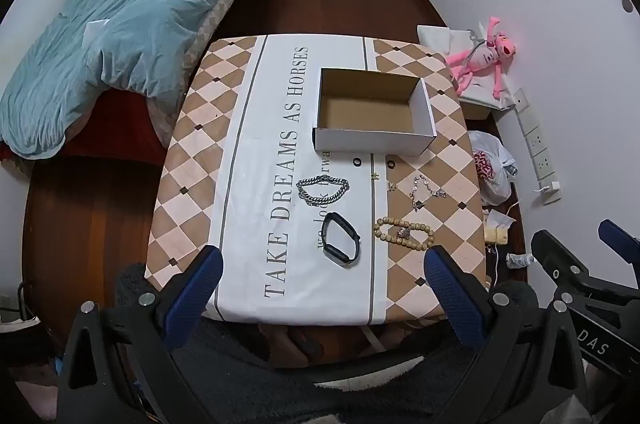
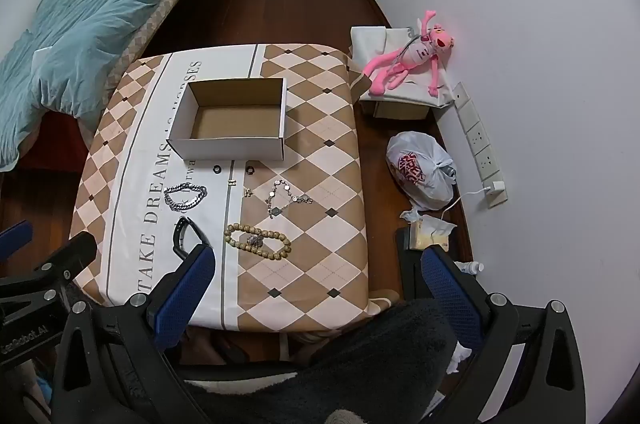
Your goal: Organize jewelry
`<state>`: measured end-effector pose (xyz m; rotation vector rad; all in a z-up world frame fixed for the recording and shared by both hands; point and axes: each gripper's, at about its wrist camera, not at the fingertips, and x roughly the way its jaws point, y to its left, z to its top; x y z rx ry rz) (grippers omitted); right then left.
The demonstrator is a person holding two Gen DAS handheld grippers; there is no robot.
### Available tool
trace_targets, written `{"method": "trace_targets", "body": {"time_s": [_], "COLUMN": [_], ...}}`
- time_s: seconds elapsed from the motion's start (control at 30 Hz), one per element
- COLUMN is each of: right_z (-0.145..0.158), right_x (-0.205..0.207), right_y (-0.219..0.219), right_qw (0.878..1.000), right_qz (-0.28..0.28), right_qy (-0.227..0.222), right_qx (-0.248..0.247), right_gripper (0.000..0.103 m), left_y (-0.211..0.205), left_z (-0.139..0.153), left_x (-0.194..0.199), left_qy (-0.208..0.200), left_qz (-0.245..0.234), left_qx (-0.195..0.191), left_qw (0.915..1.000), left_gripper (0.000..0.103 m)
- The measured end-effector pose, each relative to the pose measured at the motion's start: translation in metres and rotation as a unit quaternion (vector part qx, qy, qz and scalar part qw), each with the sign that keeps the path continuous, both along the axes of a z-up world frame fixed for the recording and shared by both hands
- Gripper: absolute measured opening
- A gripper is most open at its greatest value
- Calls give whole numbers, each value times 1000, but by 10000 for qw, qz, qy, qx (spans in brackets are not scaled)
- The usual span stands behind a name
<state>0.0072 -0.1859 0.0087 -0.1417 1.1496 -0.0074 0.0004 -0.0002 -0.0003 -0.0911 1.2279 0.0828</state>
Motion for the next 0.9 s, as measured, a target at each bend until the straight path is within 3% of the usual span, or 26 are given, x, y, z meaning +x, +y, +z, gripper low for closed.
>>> {"method": "trace_targets", "body": {"time_s": [0.9], "right_z": [4], "right_x": [-2], "right_y": [-3], "right_qw": [10000], "right_qz": [-5], "right_qy": [-19], "right_qx": [32], "right_gripper": [103], "left_y": [0], "left_z": [0], "left_x": [-1], "left_qy": [-111], "left_qz": [-18], "left_qx": [-13], "left_qw": [9999], "left_gripper": [103]}}
